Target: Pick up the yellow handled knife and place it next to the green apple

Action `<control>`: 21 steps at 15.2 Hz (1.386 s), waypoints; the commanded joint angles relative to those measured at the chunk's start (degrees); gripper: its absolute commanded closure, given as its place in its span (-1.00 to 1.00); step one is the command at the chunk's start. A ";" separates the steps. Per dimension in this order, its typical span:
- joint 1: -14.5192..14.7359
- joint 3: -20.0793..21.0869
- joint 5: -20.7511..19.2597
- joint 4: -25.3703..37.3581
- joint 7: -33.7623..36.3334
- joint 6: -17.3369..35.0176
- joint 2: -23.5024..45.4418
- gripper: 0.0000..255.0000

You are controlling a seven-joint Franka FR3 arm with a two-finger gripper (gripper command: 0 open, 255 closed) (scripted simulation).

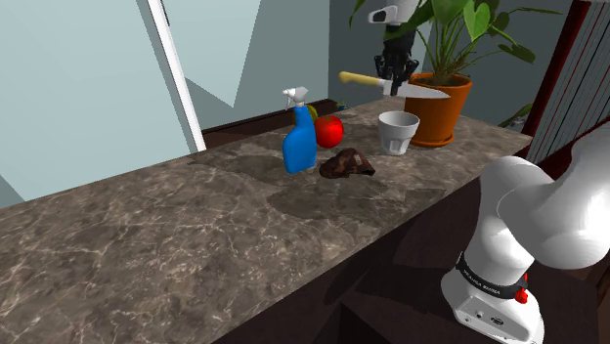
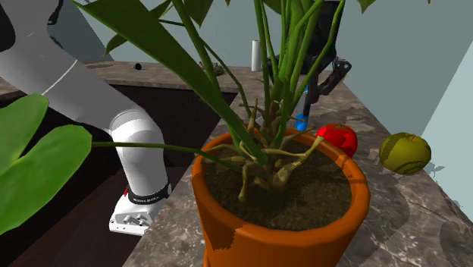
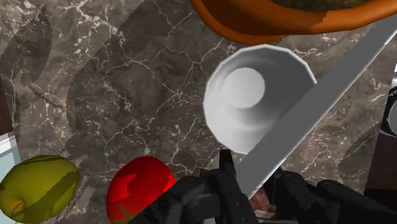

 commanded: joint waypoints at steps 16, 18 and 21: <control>9.35 -14.30 12.57 11.38 -8.14 10.77 24.51 1.00; 9.25 -14.36 12.42 9.75 -8.05 12.31 24.37 1.00; 9.12 -14.52 12.30 7.41 -8.00 14.61 24.32 1.00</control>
